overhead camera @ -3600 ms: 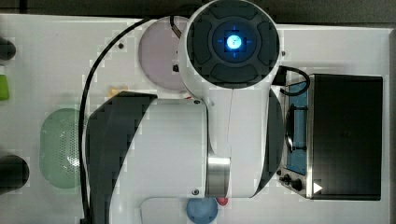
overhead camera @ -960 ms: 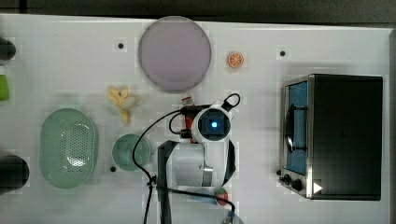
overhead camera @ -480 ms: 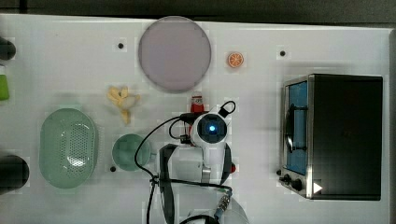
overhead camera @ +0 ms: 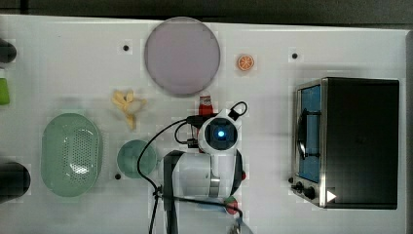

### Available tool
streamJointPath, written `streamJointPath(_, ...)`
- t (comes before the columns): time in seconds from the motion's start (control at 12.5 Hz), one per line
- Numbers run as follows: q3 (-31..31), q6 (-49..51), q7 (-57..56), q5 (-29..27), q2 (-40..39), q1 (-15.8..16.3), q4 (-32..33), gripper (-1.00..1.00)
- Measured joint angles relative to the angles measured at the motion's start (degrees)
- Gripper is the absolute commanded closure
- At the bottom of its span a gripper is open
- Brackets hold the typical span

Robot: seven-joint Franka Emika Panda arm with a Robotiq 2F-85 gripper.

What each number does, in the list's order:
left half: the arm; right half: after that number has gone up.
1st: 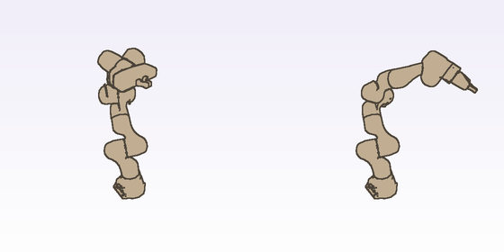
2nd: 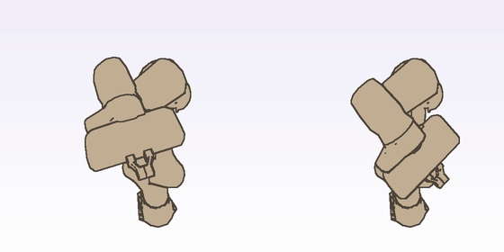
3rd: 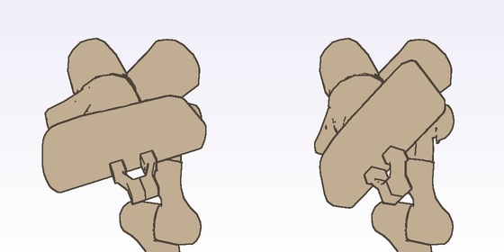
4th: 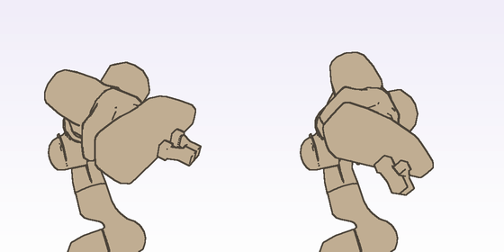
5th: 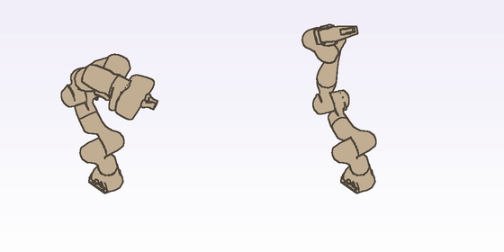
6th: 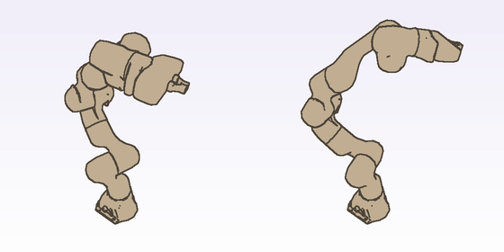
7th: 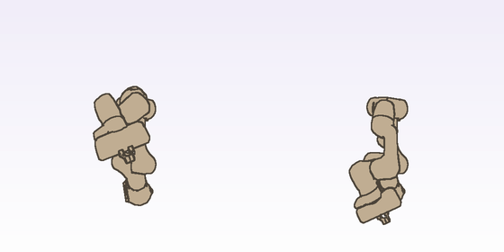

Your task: Pick Ketchup from the table and place it in strainer.

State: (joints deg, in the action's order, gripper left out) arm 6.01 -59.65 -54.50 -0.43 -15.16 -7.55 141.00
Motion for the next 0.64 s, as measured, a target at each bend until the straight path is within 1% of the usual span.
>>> streamJointPath(0.32,0.34,14.49,-0.11,-0.48,15.88,-0.24,-1.68,-0.26)
streamJointPath(0.48,1.29,23.02,0.39,-0.48,22.48,-0.31,-4.7,-0.26)
streamJointPath(0.64,3.26,32.03,2.85,-0.56,27.3,-0.17,-7.95,-0.26)
